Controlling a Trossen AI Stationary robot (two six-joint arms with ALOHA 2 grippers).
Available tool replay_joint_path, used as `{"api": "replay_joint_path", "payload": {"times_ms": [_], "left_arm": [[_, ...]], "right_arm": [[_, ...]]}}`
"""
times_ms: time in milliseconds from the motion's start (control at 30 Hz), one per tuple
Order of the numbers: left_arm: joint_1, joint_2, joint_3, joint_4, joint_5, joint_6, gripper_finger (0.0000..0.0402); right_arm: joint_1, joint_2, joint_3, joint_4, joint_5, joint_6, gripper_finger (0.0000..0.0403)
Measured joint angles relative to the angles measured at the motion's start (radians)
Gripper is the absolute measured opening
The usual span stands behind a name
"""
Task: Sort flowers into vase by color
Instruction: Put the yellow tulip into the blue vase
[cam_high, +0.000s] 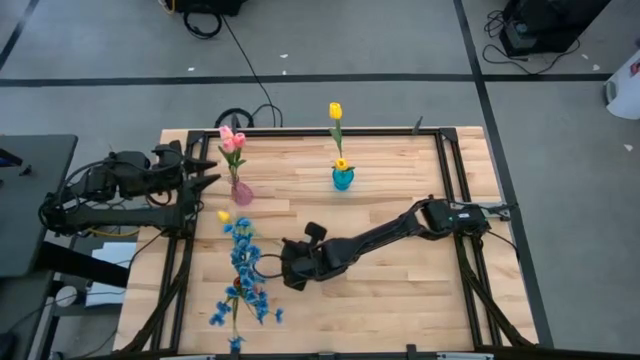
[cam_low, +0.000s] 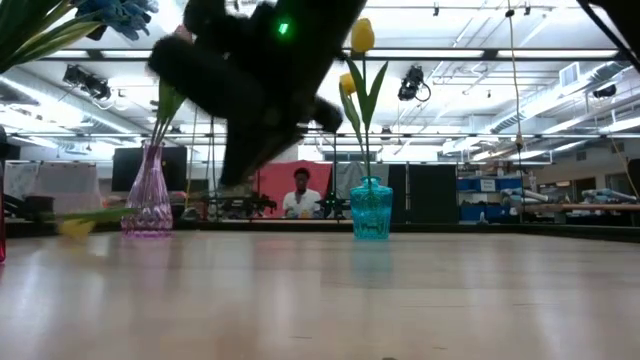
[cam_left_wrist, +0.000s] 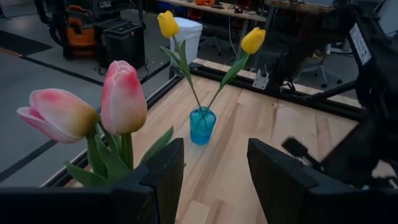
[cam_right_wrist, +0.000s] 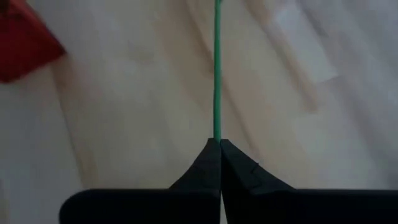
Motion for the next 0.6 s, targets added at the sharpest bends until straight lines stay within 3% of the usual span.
{"api": "replay_joint_path", "payload": {"times_ms": [600], "left_arm": [[0.000,0.000,0.000,-0.011,0.031,0.000,0.0183]], "right_arm": [[0.023,-0.256,0.000,-0.253,0.022,-0.017,0.0007]]}}
